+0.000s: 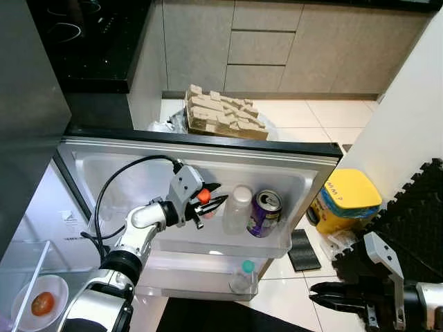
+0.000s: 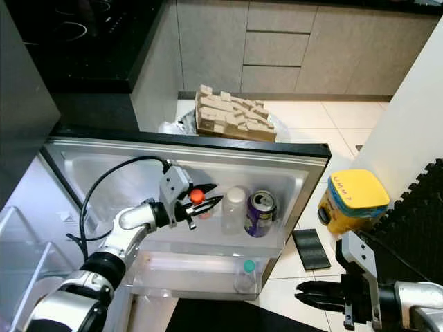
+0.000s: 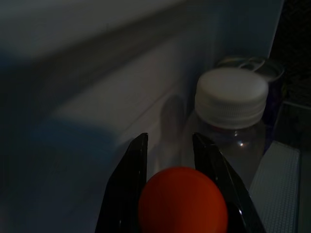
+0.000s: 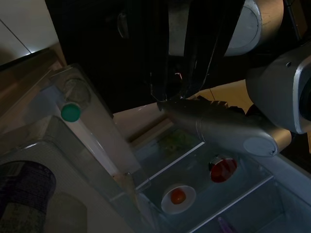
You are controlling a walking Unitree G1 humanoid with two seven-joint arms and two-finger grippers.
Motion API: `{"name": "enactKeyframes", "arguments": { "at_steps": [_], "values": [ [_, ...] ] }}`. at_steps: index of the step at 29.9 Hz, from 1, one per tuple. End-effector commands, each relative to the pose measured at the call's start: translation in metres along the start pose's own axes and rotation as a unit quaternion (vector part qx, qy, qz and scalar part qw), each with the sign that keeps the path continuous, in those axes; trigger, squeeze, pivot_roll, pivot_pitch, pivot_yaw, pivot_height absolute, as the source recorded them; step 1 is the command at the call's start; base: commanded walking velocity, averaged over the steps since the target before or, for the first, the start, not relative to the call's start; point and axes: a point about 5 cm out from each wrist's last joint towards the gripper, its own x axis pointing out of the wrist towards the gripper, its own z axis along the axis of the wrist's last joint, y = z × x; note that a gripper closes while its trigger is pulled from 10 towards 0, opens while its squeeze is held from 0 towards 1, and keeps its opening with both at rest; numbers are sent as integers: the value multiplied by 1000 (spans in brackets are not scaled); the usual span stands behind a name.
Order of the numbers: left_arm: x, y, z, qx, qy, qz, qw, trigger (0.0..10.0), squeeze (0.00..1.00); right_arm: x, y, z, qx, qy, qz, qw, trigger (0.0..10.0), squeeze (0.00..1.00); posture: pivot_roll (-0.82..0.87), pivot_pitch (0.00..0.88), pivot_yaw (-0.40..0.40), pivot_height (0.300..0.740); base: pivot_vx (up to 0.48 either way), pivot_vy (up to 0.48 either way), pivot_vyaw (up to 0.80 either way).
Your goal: Restocking fridge
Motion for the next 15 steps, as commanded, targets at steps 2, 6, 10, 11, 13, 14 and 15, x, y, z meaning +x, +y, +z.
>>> {"name": "enactKeyframes", "arguments": {
  "at_steps": [2, 6, 10, 11, 13, 14, 15],
  "values": [
    [-2, 6, 2, 17, 8, 4, 1000, 10000, 0, -4, 2, 3, -1, -3, -6, 1000, 10000, 0, -52, 100, -37, 740, 0, 0, 0],
    [0, 9, 2, 27, 17, 12, 999, 10000, 0, -4, 4, 3, -1, -4, -6, 1000, 10000, 0, -56, 103, -35, 740, 0, 0, 0],
    [2, 9, 0, 35, 31, 12, 999, 10000, 0, -4, 6, 4, 0, -4, -7, 1000, 10000, 0, -61, 107, -32, 740, 0, 0, 0],
    [3, 8, -1, 36, 35, 12, 999, 10000, 0, -4, 6, 4, 0, -4, -7, 1000, 10000, 0, -61, 107, -32, 740, 0, 0, 0],
    [4, 7, -2, 34, 39, 10, 999, 10000, 0, -4, 7, 4, 1, -4, -7, 1000, 10000, 0, -63, 111, -30, 740, 0, 0, 0],
    [5, 6, -3, 34, 43, 8, 998, 10000, 0, -4, 7, 4, 1, -4, -7, 1000, 10000, 0, -64, 110, -31, 740, 0, 0, 0],
    [5, 6, -4, 33, 45, 7, 998, 10000, 0, -4, 8, 4, 1, -4, -7, 1000, 10000, 0, -63, 112, -30, 740, 0, 0, 0]
  ]
}}
